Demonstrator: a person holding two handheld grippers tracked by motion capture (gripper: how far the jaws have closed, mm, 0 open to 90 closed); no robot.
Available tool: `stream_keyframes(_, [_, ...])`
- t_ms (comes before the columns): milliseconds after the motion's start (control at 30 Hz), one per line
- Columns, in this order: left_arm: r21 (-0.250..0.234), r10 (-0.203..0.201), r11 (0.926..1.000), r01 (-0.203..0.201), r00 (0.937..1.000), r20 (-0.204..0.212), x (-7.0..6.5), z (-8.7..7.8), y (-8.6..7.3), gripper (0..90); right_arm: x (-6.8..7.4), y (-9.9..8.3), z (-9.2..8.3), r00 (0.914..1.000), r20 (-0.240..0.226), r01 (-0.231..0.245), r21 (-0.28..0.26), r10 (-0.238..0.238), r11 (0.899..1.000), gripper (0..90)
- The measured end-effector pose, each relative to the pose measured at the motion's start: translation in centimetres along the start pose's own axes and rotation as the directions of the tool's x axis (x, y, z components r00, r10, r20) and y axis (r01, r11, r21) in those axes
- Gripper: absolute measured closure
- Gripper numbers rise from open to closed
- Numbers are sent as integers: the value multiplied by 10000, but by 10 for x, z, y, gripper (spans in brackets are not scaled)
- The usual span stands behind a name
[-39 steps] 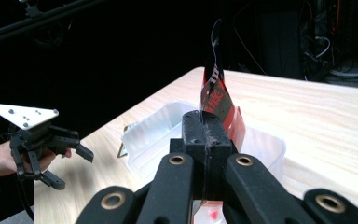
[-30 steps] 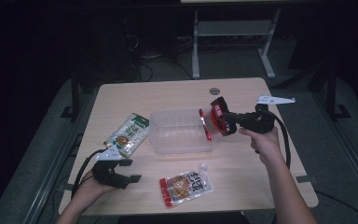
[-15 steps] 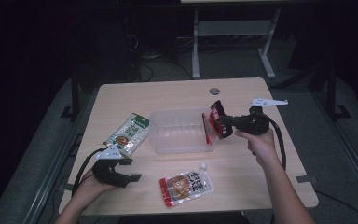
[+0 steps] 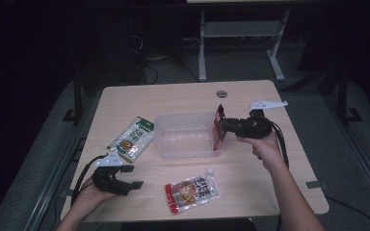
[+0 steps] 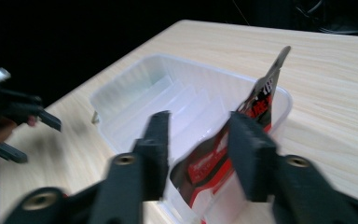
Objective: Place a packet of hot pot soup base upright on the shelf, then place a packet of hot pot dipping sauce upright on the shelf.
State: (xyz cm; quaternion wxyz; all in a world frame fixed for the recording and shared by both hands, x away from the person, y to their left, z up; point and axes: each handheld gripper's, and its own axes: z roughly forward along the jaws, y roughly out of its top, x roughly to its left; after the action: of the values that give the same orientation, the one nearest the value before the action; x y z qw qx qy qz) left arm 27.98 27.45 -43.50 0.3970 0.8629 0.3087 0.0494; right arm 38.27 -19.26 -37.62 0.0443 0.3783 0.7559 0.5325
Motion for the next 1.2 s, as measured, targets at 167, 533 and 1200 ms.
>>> stream_keyframes(167, [2,-11,10000,11,10000,4,1,0,0,235,5,1,-6,9989,351,316,241,-325,9992,293])
stream_keyframes(533, [-24,-32,10000,32,10000,3,3,0,0,235,8,-15,-31,9914,943,833,845,-912,9929,176])
stream_keyframes(1200, [123,192,9997,-197,9991,377,-6,6,7,252,17,-81,-57,9907,1264,288,1647,-501,9859,171])
